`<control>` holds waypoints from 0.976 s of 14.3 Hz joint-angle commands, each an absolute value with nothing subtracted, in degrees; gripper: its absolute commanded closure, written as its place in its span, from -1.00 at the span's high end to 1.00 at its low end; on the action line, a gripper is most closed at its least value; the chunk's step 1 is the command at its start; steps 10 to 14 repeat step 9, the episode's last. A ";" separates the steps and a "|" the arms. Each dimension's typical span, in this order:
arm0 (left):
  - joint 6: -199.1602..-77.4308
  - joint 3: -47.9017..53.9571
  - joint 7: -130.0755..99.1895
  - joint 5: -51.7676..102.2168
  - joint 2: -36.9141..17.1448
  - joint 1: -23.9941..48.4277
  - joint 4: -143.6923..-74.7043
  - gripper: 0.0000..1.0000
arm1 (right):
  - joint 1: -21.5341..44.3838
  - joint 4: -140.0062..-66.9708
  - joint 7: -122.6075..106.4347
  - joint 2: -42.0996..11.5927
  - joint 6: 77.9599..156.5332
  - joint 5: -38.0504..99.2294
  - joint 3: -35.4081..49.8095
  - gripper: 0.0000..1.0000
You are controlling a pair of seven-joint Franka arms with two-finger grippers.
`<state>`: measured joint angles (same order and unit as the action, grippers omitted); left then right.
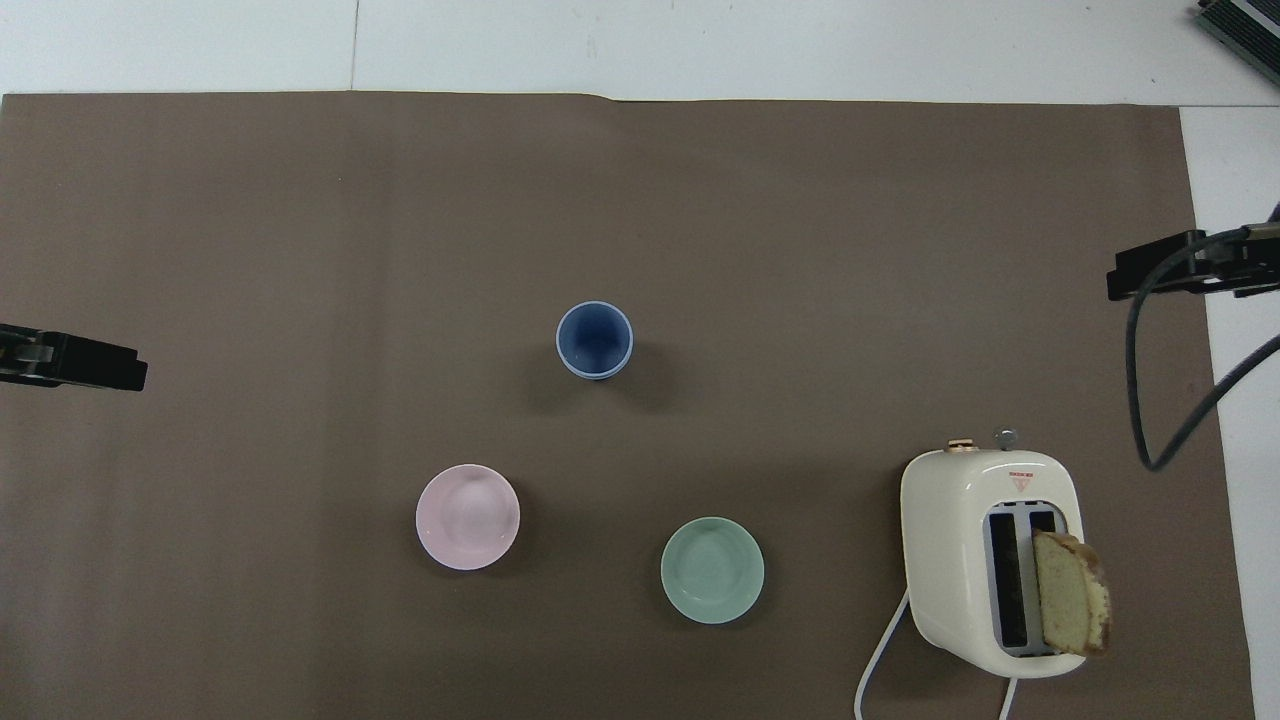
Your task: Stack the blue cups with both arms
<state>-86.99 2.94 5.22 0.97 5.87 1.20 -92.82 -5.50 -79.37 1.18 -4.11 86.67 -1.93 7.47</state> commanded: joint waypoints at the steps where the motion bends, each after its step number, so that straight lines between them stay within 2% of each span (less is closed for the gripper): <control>1: -87.27 2.64 5.80 0.62 7.29 1.67 -94.48 1.00 | -5.89 -80.60 0.26 -2.90 86.31 -1.76 7.82 1.00; 14: -87.28 2.64 5.80 0.62 7.29 1.67 -94.48 1.00 | -5.89 -80.68 -0.09 -2.81 85.78 -1.67 7.91 1.00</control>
